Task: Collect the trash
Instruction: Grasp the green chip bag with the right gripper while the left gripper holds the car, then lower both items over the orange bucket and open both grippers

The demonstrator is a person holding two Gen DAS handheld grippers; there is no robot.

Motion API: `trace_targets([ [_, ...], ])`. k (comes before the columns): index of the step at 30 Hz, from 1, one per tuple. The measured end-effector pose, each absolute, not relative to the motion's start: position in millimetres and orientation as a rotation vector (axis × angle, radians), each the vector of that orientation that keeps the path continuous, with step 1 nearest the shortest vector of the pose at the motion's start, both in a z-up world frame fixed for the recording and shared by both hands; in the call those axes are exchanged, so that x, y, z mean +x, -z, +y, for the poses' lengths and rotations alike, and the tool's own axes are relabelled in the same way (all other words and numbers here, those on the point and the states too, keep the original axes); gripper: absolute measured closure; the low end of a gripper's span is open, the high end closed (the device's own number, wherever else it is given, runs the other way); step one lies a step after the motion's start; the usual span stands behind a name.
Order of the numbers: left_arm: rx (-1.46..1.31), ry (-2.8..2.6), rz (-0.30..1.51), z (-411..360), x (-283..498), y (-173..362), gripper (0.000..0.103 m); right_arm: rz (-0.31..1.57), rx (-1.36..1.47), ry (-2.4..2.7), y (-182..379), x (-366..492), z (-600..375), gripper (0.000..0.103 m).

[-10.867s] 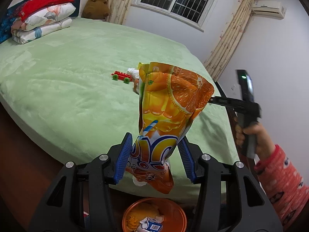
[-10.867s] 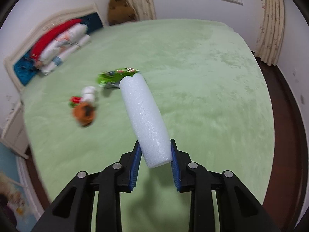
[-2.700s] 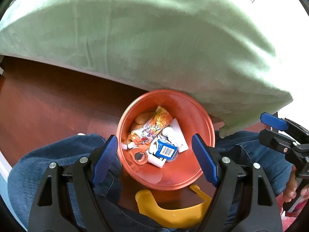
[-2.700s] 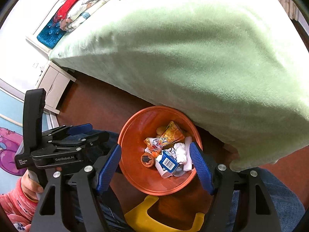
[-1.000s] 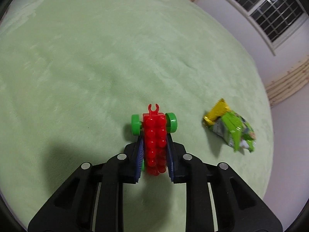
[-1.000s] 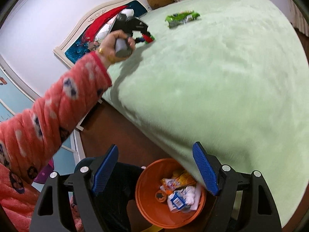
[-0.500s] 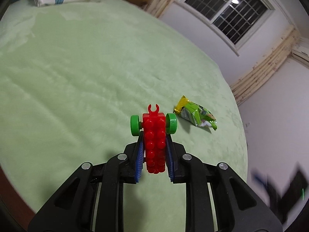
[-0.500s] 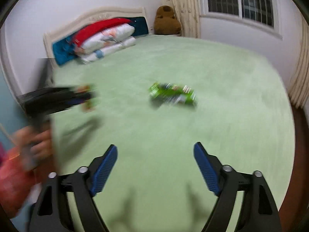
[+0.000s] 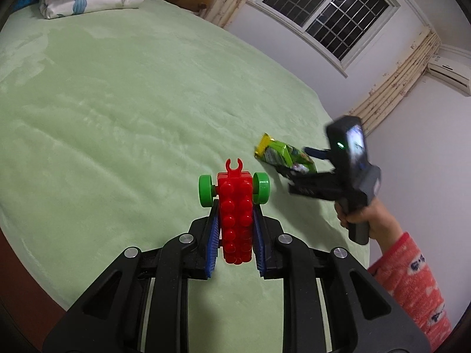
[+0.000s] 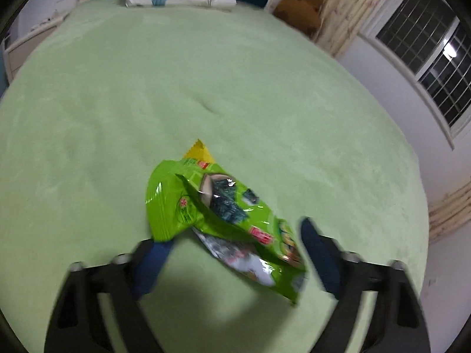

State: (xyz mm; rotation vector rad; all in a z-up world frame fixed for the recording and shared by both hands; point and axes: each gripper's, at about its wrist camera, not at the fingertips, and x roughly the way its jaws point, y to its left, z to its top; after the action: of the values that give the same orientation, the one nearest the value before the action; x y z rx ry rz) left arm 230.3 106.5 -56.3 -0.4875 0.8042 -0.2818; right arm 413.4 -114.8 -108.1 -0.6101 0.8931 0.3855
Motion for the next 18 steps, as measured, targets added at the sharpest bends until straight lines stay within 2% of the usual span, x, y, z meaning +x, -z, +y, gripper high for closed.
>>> trace_targets([
  [5,-0.486,0.297,0.808,105,224,55,0.083,0.869,-0.522,-0.34,105,401,-127,0.048],
  [10,-0.475,0.316,0.801,100,206,46,0.083,0.815,-0.367,-0.366,76,359,-156,0.049],
  [18,-0.405,0.347,0.793,81,150,24,0.083,0.725,-0.209,-0.438,16,217,-194,0.048],
])
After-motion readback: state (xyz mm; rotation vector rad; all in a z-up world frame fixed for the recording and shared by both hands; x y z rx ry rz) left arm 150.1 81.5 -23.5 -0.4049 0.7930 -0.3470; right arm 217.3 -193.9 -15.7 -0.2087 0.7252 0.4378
